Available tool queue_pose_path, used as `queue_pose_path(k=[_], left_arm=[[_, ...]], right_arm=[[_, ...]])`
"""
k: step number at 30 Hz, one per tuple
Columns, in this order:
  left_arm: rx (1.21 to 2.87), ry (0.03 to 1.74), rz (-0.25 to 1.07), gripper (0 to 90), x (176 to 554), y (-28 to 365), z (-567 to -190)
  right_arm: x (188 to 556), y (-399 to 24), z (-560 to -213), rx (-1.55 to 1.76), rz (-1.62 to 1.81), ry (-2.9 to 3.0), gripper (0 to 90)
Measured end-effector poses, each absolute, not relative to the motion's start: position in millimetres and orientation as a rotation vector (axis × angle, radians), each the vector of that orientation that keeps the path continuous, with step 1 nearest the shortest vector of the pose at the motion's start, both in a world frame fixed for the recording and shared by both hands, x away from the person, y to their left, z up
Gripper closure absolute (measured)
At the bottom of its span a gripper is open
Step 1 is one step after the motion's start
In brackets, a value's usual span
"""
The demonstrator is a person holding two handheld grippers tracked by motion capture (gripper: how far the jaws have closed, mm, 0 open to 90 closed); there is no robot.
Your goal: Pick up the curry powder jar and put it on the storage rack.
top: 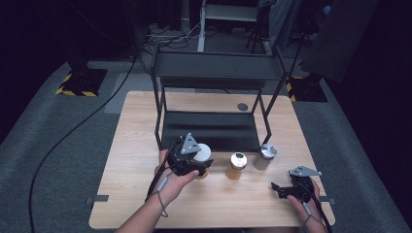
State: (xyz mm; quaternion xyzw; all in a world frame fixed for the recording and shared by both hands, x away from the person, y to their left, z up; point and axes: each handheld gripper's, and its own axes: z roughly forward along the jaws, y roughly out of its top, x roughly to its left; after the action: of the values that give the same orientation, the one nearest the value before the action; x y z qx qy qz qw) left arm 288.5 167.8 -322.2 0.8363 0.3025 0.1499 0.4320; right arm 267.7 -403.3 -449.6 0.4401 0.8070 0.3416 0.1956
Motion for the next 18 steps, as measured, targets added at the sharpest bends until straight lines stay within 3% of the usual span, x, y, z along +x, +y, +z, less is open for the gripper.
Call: queue_pose_path(k=[18], left_arm=[[2.082,0.818,0.420,33.8,315.1,182.7,-307.0]], right_arm=[[267.7,-403.2,-449.6,1.234,0.957,2.261,3.0]])
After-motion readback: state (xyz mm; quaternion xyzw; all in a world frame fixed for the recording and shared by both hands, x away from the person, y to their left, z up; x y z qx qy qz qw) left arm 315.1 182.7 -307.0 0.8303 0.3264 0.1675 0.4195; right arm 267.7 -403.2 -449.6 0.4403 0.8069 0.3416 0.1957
